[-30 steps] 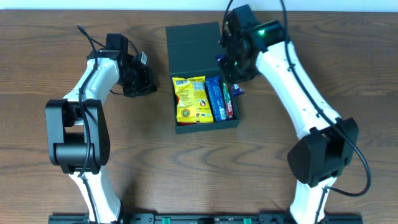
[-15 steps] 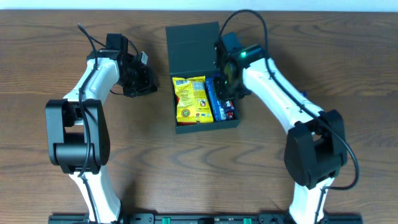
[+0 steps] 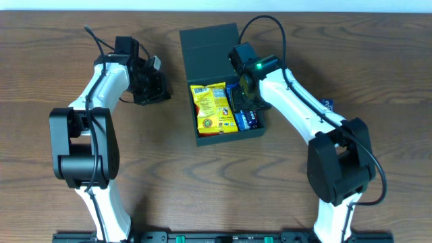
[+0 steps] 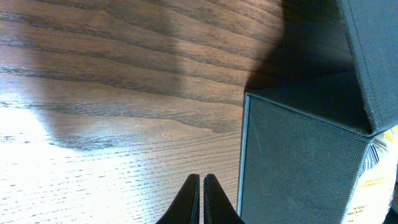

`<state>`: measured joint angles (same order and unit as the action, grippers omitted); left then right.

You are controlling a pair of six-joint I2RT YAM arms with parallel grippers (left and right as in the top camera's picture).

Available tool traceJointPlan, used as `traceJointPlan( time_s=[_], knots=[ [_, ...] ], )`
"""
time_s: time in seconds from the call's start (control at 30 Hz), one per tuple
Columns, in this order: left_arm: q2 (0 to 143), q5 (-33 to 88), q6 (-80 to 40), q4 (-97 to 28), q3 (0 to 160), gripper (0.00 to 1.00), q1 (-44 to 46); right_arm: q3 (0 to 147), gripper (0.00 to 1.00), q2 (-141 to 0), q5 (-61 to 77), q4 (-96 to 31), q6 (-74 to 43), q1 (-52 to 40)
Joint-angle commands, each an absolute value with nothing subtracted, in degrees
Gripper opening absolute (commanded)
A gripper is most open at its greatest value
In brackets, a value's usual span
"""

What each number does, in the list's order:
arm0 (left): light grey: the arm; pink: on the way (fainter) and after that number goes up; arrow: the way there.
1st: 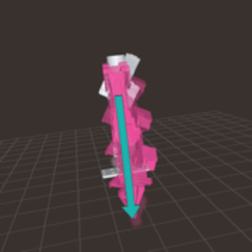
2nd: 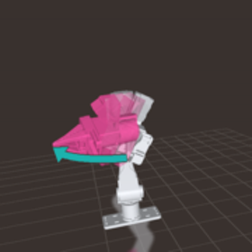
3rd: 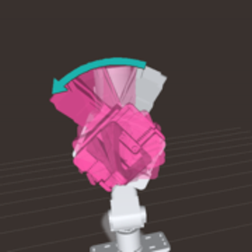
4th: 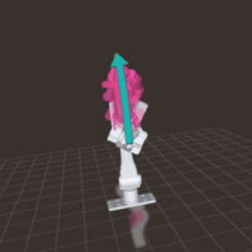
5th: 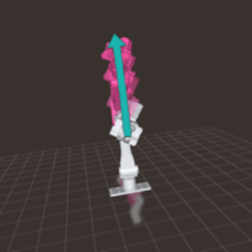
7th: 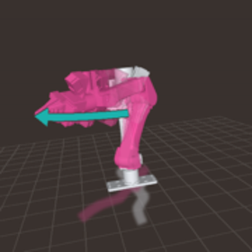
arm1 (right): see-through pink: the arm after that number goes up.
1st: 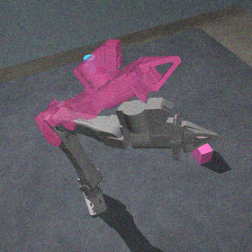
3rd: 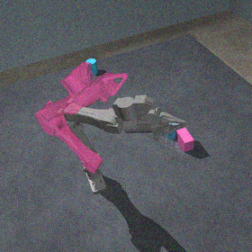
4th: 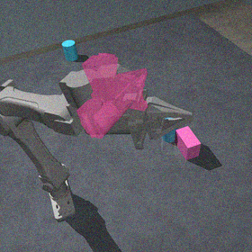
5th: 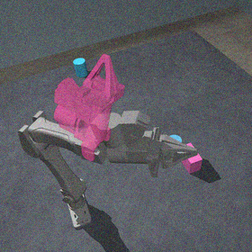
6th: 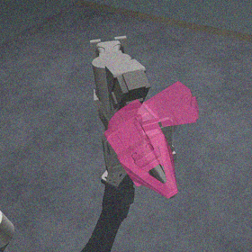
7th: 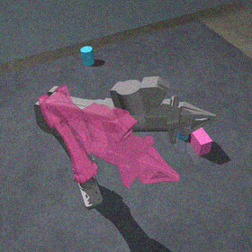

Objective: Pack container
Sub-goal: 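Lower the Dairy Milk bar into the box with the right gripper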

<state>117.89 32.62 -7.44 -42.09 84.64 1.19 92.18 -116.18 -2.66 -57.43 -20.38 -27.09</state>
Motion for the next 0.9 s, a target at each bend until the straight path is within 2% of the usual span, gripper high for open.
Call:
traceJointPlan(
  time_s=[0.0, 0.1, 0.23, 0.33, 0.87],
  knots=[
    [118.7, 32.6, -6.6, -42.6, 85.2, 0.06, 1.1, 93.0, 0.58, -115.3, -5.2, -57.6, -21.2, -27.0],
    [118.7, 32.6, -6.6, -42.9, 85.2, 0.06, 1.1, 94.8, 0.47, -114.1, -5.1, -57.7, -21.2, -27.0],
    [118.7, 32.6, -6.6, -43.1, 85.2, 0.06, 1.1, 97.5, 0.15, -110.0, -5.8, -57.5, -21.1, -27.0],
    [118.7, 32.6, -6.6, -43.1, 85.2, 0.06, 1.1, 97.7, 0.02, -107.3, -6.6, -55.8, -17.9, -26.9],
    [118.7, 32.6, -6.6, -43.3, 85.2, 0.06, 1.1, 96.1, 0.01, -118.3, 2.0, -55.7, -8.8, -27.6]
  ],
)
